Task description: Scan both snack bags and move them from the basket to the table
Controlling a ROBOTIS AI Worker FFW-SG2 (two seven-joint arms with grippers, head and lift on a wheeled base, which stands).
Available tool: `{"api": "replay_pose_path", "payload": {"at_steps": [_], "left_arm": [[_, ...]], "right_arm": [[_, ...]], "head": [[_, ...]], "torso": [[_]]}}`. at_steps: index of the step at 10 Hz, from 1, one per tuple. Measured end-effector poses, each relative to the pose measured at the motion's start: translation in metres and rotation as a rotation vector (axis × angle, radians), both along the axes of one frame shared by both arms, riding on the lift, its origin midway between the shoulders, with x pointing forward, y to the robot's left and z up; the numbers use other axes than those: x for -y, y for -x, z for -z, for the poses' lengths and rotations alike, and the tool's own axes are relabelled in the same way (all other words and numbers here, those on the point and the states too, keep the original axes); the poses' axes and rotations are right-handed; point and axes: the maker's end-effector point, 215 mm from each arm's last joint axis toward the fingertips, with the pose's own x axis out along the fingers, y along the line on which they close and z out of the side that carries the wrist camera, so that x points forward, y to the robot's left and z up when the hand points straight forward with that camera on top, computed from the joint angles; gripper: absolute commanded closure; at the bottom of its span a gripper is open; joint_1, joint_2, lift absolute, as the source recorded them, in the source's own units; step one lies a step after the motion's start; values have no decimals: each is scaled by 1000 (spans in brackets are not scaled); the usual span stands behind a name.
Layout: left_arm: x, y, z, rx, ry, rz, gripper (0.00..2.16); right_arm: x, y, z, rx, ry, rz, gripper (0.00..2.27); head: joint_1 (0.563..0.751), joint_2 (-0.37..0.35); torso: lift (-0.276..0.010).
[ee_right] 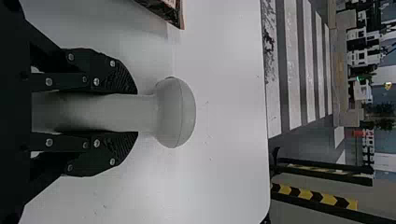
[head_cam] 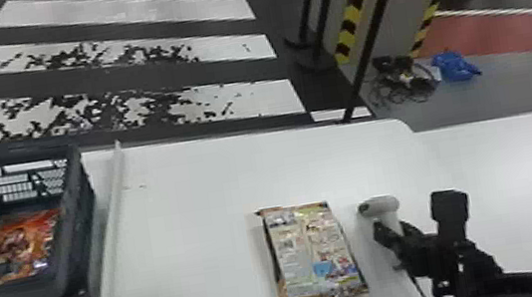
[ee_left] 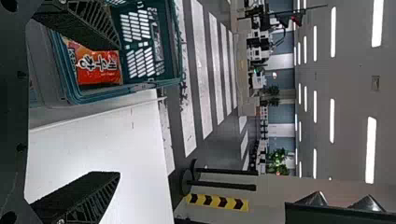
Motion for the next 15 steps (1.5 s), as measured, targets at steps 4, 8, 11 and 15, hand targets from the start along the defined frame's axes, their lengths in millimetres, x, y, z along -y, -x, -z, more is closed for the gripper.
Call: {"api": "replay_pose_path", "payload": {"at_steps": [4, 8, 11, 15], "left_arm": [[3, 1, 4, -21, -6, 4, 26], [7, 0, 5, -23, -3, 9, 26], [8, -1, 4, -21, -4, 10, 26], [8, -2, 4, -20, -3, 11, 26]], "right_arm": [[0, 8, 0, -6, 3, -3, 6], [-52, 28, -49, 76, 3, -73, 46], [-122, 46, -88, 136, -38, -164, 46], [-183, 52, -74, 66, -41, -248, 70]], "head": [[695, -252], [695, -204], [695, -118], [695, -24]], "torso": [[-98], [-98], [-98], [-98]]}}
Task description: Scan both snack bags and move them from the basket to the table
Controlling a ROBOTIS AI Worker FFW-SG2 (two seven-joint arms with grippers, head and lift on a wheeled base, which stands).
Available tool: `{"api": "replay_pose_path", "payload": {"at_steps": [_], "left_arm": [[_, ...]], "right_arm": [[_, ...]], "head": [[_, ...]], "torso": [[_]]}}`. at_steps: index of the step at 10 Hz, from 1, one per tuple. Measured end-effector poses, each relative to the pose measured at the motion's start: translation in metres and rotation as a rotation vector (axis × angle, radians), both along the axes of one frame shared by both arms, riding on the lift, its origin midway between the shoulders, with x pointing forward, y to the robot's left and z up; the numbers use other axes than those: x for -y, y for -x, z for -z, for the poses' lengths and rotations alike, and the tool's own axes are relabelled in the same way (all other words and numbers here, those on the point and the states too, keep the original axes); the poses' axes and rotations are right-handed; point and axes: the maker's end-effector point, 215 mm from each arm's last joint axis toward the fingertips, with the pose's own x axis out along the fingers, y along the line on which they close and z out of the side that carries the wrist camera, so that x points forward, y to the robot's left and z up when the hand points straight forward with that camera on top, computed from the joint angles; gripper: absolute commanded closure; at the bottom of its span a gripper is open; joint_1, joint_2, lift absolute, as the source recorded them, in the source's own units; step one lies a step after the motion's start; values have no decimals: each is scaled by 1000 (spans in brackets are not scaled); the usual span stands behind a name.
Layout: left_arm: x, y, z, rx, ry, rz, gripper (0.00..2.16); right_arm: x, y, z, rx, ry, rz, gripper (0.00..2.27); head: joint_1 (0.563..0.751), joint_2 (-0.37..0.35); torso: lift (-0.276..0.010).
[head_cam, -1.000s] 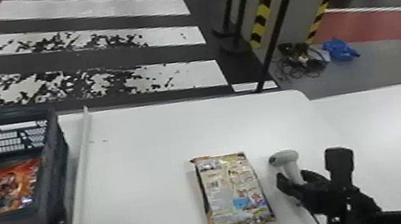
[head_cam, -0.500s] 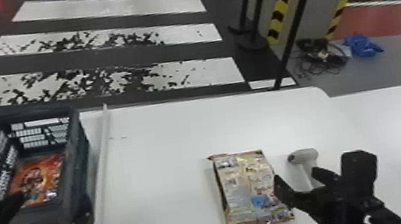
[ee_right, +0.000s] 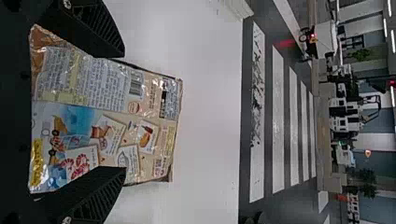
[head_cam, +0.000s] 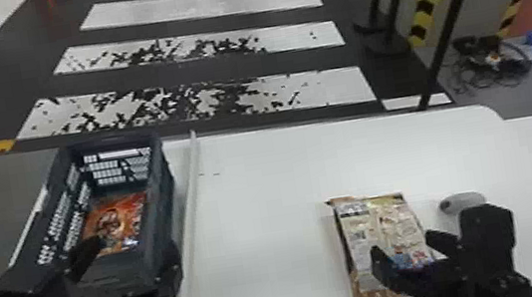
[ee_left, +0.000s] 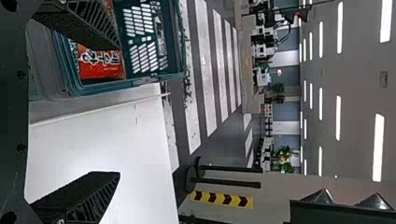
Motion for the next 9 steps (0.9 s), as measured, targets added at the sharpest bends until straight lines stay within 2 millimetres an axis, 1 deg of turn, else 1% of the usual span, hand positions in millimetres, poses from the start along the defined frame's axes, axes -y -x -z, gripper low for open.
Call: {"api": "replay_pose_path", "payload": {"at_steps": [1, 3, 4, 6, 7, 9], "left_arm": [[0, 0, 1, -2, -1, 0, 26], [-2, 1, 5, -9, -4, 0, 26], [-2, 1, 6, -11, -5, -1, 26], [-3, 1, 8, -13, -6, -3, 26], [-4, 1, 10, -16, -7, -4, 26], [-5, 1, 12, -19, -9, -7, 26]], "right_arm": [[-4, -3, 6, -7, -3, -11, 73], [0, -12, 13, -19, -56, -30, 73], [7, -18, 12, -18, -94, -35, 70], [29, -32, 11, -35, -146, -26, 73], [36, -36, 17, -74, -177, -28, 73], [44, -43, 28, -135, -239, -42, 73]], "head": [[695, -14], [695, -14], [695, -22], [695, -50], [695, -61], [695, -70]], "torso": [[-98], [-98], [-98], [-98], [-98], [-98]]}}
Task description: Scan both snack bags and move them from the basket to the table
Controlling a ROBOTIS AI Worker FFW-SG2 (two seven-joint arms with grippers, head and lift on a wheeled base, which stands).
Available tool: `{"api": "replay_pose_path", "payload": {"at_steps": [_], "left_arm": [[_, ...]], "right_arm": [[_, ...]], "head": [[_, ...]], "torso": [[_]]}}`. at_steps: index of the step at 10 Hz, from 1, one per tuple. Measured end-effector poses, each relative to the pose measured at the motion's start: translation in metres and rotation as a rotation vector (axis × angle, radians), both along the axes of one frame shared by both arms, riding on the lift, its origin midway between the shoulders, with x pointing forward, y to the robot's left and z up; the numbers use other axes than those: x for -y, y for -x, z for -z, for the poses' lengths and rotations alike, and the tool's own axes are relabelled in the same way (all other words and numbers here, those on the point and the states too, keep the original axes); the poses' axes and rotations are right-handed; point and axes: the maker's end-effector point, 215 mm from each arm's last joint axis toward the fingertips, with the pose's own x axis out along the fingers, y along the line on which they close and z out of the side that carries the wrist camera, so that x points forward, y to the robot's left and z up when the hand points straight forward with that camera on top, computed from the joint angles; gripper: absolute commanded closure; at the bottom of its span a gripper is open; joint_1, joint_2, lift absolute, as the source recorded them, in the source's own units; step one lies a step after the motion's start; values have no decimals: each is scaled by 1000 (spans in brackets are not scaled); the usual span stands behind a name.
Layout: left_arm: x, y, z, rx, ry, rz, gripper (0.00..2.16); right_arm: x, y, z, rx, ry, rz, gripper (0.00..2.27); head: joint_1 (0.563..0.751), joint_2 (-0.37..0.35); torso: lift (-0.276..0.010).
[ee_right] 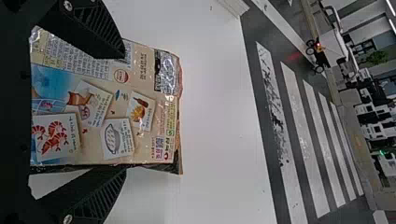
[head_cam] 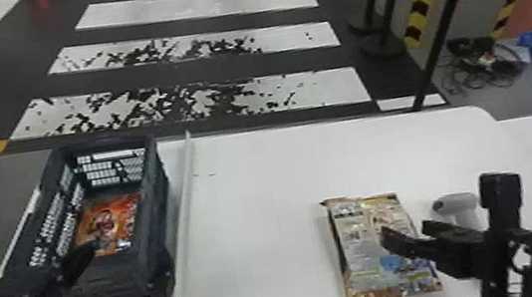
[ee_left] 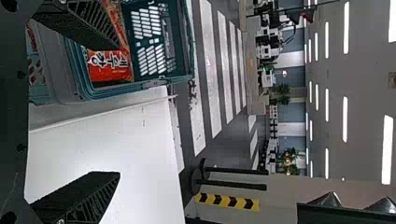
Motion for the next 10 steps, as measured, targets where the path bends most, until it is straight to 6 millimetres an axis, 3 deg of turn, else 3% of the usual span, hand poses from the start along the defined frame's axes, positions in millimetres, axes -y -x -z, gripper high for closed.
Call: {"api": "replay_pose_path", "payload": {"at_steps": [5, 7, 8, 9, 10], "left_arm": [[-2, 0, 3, -3, -7, -5, 26], [-2, -1, 4, -4, -10, -5, 26], [-3, -2, 6, -5, -10, -5, 26], [-2, -2, 6, -6, -10, -4, 26], [-1, -3, 7, -6, -9, -4, 26]], "right_arm": [[21, -5, 25, -26, -11, -24, 73], [17, -3, 34, -31, -4, -60, 134], [9, -1, 40, -43, -11, -89, 532], [3, 1, 47, -66, -20, -112, 1571], [0, 2, 54, -87, -25, -118, 2223]], "head": [[695, -94], [695, -93], [695, -81], [695, -76], [695, -71]], "torso": [[-98], [-98], [-98], [-98], [-98]]}}
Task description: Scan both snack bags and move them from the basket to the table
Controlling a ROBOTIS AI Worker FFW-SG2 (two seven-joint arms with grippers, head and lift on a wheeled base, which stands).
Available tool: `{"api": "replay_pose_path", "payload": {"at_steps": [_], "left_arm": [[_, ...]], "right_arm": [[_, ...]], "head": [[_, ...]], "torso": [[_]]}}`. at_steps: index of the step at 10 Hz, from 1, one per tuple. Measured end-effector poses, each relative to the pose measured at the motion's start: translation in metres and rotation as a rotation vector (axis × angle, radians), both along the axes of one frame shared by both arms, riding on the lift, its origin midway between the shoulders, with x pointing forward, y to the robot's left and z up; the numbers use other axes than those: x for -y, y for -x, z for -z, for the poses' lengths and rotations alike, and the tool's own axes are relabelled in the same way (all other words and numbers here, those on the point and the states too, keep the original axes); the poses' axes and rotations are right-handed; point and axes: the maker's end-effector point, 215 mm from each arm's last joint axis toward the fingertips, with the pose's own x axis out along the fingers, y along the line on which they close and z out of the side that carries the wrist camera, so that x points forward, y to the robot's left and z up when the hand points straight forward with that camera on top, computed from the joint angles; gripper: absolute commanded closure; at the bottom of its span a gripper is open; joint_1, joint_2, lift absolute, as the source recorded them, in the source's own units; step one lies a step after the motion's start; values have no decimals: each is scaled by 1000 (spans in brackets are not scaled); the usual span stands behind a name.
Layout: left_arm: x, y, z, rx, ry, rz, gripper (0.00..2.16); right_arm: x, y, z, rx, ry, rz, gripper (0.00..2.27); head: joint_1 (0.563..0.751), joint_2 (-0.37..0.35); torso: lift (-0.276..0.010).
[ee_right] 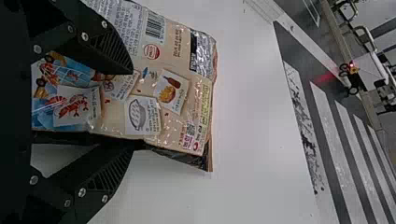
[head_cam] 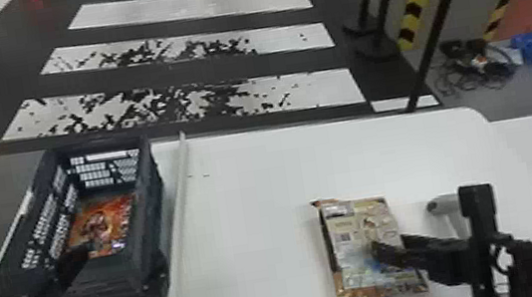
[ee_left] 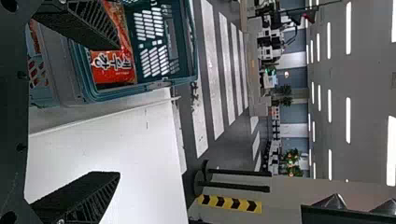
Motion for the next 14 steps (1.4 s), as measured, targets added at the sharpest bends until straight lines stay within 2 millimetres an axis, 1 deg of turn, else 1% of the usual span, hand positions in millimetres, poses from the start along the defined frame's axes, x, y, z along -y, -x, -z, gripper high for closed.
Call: {"api": "replay_pose_path", "payload": {"at_steps": [1, 2, 4, 6, 7, 9, 10, 11, 12, 13, 14], "left_arm": [[0, -1, 1, -1, 0, 0, 26], [1, -2, 2, -2, 1, 1, 26], [4, -3, 5, -6, 6, 2, 26], [8, -4, 8, -10, 10, 4, 26], [9, -4, 9, -11, 10, 6, 26], [13, -4, 10, -12, 9, 8, 26], [14, -3, 10, -12, 9, 8, 26], [15, -3, 10, -12, 10, 10, 26], [16, -3, 10, -12, 10, 11, 26], [16, -3, 11, -14, 9, 10, 26], [15, -3, 11, -12, 7, 11, 26]], "right_arm": [[0, -1, 2, -2, 3, 6, 2250], [3, -4, 0, 15, 12, 17, 2253], [7, -6, -12, 55, 32, 34, 2250], [4, -7, -29, 92, 29, 31, 2253], [3, -7, -43, 114, 25, 34, 2253], [5, -6, -84, 164, -15, 50, 2253], [13, -7, -107, 197, -33, 73, 2253], [29, -11, -128, 237, -38, 118, 2253], [54, -21, -147, 278, -17, 185, 2253], [83, -34, -164, 318, 15, 253, 2253], [113, -47, -172, 343, 49, 325, 2253]], "head": [[695, -70], [695, -74], [695, -84], [695, -85], [695, -85], [695, -91], [695, -99], [695, -121], [695, -155], [695, -171], [695, -207]], "torso": [[-98], [-98], [-98], [-98], [-98], [-98], [-98], [-98], [-98], [-98], [-98]]}}
